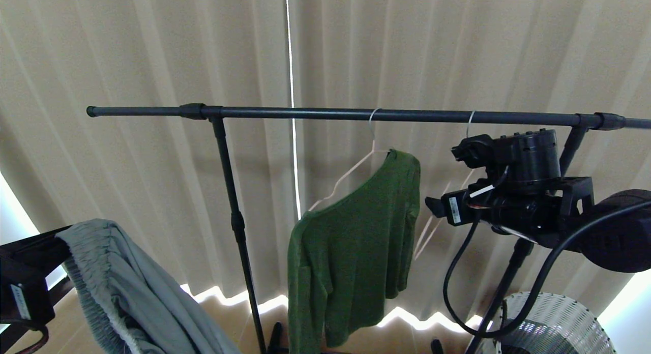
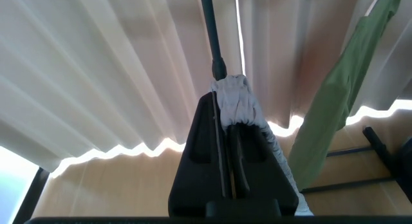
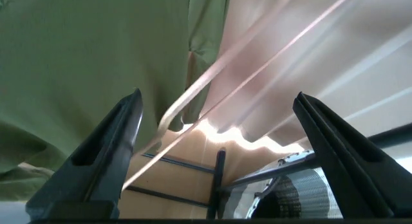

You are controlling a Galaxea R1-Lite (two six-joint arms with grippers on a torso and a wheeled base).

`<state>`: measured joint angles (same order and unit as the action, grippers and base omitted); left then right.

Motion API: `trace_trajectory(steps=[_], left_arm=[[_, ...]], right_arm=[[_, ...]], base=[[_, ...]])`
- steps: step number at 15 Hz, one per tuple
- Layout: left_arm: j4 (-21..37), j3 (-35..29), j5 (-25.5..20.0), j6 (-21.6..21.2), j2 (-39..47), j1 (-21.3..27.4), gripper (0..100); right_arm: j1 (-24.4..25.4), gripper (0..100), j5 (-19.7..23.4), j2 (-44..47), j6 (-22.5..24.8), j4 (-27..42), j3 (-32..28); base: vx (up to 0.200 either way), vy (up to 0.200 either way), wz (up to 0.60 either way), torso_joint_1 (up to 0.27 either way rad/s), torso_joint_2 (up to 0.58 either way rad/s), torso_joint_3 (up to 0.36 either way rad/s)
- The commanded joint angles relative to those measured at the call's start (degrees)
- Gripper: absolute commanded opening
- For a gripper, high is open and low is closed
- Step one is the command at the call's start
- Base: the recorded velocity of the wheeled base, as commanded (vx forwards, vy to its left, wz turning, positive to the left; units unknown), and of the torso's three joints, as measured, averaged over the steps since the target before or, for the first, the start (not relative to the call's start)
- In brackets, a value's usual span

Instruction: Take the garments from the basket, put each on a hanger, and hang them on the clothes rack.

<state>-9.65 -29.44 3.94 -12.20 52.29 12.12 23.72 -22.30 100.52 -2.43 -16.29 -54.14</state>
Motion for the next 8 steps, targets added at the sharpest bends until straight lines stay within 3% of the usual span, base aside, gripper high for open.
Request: trace_trajectory(steps=[1,4,8], left_arm=[[0.0,-0.1,0.0,0.0,0.1,0.0,0],[0.0,0.0,0.0,0.0,0.0,0.0,0],[0.0,0.0,0.0,0.0,0.1,0.0,0]], right_arm=[[-0.3,100,-0.1,-1.6,0.1,0.1,0.8],[-1.4,100,-0.1,-2.3,0.0,0.1,2.4],[-2.0,100,-0.1,-1.9,-3.9,0.2,2.5]], base=[[0.000,0.000,0.00,0.000,0.00,0.000],[0.000,0.000,0.00,0.000,0.00,0.000],[0.000,0.000,0.00,0.000,0.00,0.000]])
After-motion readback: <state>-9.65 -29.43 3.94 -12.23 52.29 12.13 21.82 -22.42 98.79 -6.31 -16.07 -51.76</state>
